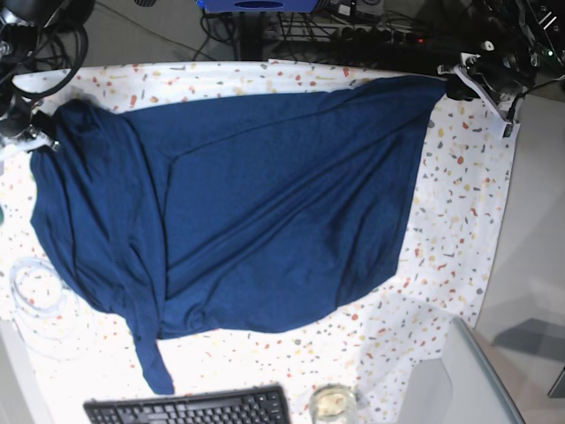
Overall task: Layout the t-shirt on the table in an organized manner, then fold the t-shirt properly
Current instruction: 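Drag the shirt corner with the left gripper away from the right gripper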
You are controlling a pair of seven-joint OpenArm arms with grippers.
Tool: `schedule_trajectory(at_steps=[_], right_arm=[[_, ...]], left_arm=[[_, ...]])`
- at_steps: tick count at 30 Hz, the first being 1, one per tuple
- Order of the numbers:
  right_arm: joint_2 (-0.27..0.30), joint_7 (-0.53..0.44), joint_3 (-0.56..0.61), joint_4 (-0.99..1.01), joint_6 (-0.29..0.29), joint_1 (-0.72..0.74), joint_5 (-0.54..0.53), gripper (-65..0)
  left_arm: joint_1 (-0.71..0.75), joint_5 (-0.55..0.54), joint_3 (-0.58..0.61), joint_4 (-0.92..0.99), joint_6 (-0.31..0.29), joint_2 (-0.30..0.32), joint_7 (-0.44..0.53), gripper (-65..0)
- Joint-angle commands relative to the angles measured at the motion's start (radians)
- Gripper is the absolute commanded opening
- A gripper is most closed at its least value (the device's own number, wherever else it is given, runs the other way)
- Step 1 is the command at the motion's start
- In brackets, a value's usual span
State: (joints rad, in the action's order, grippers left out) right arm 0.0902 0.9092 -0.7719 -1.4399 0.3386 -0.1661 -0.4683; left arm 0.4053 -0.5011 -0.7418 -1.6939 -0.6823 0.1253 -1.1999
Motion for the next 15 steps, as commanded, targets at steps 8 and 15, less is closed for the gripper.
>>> schedule_trajectory(at_steps=[8, 15], right_arm=[[0.015, -0.014, 0.033, -0.017, 0.000, 0.010, -0.014, -65.0], [0.013, -0.015, 0.033, -0.017, 0.000, 0.009, -0.014, -65.0]], left_arm=[[-0.021, -0.012, -0.025, 0.059, -0.016, 0.009, 0.010, -12.3], [-0.101, -0.012, -0.023, 0.194, -0.016, 0.009, 0.009, -12.8]])
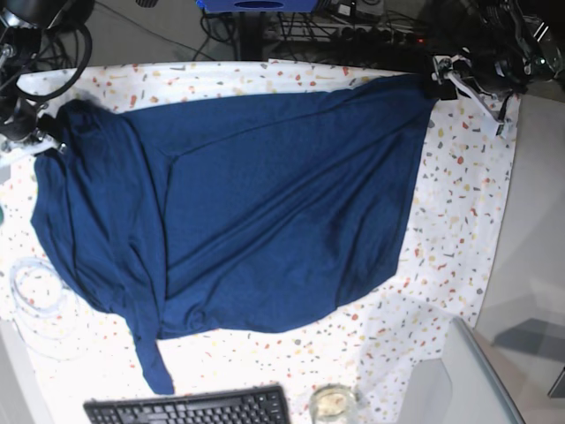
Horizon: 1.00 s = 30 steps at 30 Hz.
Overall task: Layout the t-shirt on the table in an organized manner, then fold the t-shirt properly
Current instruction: 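Drag the shirt corner with the left gripper away from the right gripper, then regrasp the shirt edge with the left gripper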
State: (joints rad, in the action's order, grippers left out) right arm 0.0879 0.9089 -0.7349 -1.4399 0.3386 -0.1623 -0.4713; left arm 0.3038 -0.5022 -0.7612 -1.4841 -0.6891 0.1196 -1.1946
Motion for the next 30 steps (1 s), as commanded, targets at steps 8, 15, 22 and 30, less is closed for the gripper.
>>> schedule_trajectory(at_steps=[8, 15, 22, 30], right_arm=[[0.017, -0.015, -0.005, -0.017, 0.000, 0.004, -0.011, -65.0], [0.017, -0.015, -0.004, -0.017, 0.000, 0.007, -0.011, -65.0], [0.017, -0.015, -0.004, -0.017, 0.000, 0.007, -0.011, -65.0], [0.017, -0.015, -0.007, -0.017, 0.000, 0.004, -0.011, -65.0]], left_arm=[[-0.008, -0.008, -0.004, -0.056, -0.009, 0.015, 0.002, -18.9], [-0.047, -0.005, 0.012, 0.049, -0.009, 0.015, 0.003, -18.9], [-0.053, -0.008, 0.113, 0.089, -0.009, 0.007, 0.006, -18.9], [-0.053, -0.006, 0.125, 0.093, -0.009, -0.033, 0.005, -19.6]])
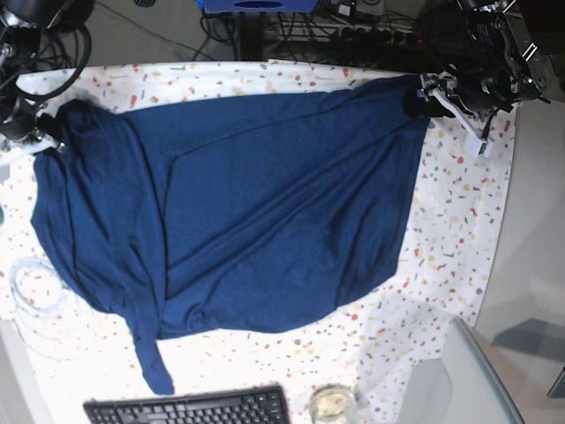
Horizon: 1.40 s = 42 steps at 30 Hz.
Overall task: Layout the t-shirt on the table in an organized manner, then fold the t-shirt properly
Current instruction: 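Regrasp the shirt edge with the left gripper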
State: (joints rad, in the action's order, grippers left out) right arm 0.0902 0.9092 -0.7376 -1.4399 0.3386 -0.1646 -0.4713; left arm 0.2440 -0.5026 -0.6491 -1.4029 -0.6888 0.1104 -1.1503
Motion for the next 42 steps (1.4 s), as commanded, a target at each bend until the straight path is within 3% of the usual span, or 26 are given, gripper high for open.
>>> schedule_trajectory(at_steps=[1, 6, 11, 23, 35, 39, 42], right_arm=[[0.015, -0.015, -0.004, -0.017, 0.000, 0.006, -0.011, -65.0], [0.015, -0.015, -0.006, -0.017, 0.000, 0.006, -0.011, -65.0], [0.015, -0.015, -0.006, -0.017, 0.000, 0.006, -0.011, -65.0], [0.015, -0.015, -0.004, -0.017, 0.000, 0.006, -0.011, -65.0], [0.015, -0.011, -0.001, -0.074, 0.000, 0.003, -0.011, -65.0], [0.015, -0.005, -0.001, -0.155, -0.003, 0.007, -0.011, -65.0], [0.023, -0.005, 0.000, -0.220, -0.052, 0.015, -0.011, -65.0]], left_arm=[[0.008, -0.006, 0.013, 0.012, -0.009, -0.028, -0.040, -19.6], [0.018, -0.008, 0.013, 0.004, -0.009, -0.028, -0.047, -21.2], [0.038, -0.009, 0.010, 0.001, -0.009, -0.027, -0.047, -35.1], [0.039, -0.005, 0.002, -0.057, -0.009, -0.021, -0.050, -59.9], [0.042, -0.009, 0.002, -0.175, -0.009, -0.001, -0.106, -65.0], [0.027, -0.009, 0.012, -0.275, 0.025, -0.004, -0.116, -65.0], [-0.038, -0.009, 0.005, -0.327, 0.044, -0.004, -0.196, -65.0]])
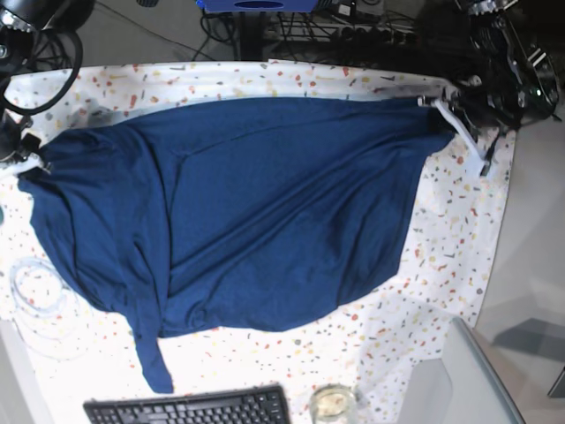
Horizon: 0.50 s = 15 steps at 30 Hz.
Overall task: Layout the t-shirt on the table in an organized manner, then fold the t-shirt properly
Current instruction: 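Regrasp the shirt edge with the left gripper, then lift the shirt edge high with both grippers and swing it over the cloth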
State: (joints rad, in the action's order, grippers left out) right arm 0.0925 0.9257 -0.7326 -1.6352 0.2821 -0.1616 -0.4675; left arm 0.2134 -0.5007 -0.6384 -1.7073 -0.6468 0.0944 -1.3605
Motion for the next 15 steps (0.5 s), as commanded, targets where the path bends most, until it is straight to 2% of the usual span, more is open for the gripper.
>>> schedule_trajectory(at_steps=[1, 4, 8, 11, 13, 15], right_arm=[[0.029, -0.020, -0.005, -0.046, -0.013, 0.024, -0.015, -65.0], [0.060, 0.056, -0.003, -0.053, -0.053, 0.099, -0.015, -65.0], [0.129, 0.165, -0.005, -0.013, -0.116, 0.231, -0.015, -65.0], [0.189, 0.200, 0.000, 0.063, -0.143, 0.339, -0.015, -65.0], [0.227, 0.204, 0.038, 0.129, -0.154, 0.415, -0.015, -65.0], [0.277, 0.197, 0.098, 0.203, -0.191, 0.478, -0.015, -65.0]], left_arm=[[-0.029, -0.011, -0.002, -0.033, 0.002, 0.015, 0.013, -65.0], [-0.104, -0.003, 0.002, -0.046, 0.005, 0.018, 0.011, -65.0], [-0.205, -0.009, 0.004, -0.041, 0.081, 0.037, 0.010, -65.0], [-0.294, -0.009, 0.056, -0.010, 0.123, 0.046, 0.010, -65.0], [-0.363, -0.009, 0.099, 0.036, 0.150, 0.060, 0.010, -65.0], [-0.438, -0.009, 0.141, 0.095, 0.173, 0.061, 0.011, -65.0]])
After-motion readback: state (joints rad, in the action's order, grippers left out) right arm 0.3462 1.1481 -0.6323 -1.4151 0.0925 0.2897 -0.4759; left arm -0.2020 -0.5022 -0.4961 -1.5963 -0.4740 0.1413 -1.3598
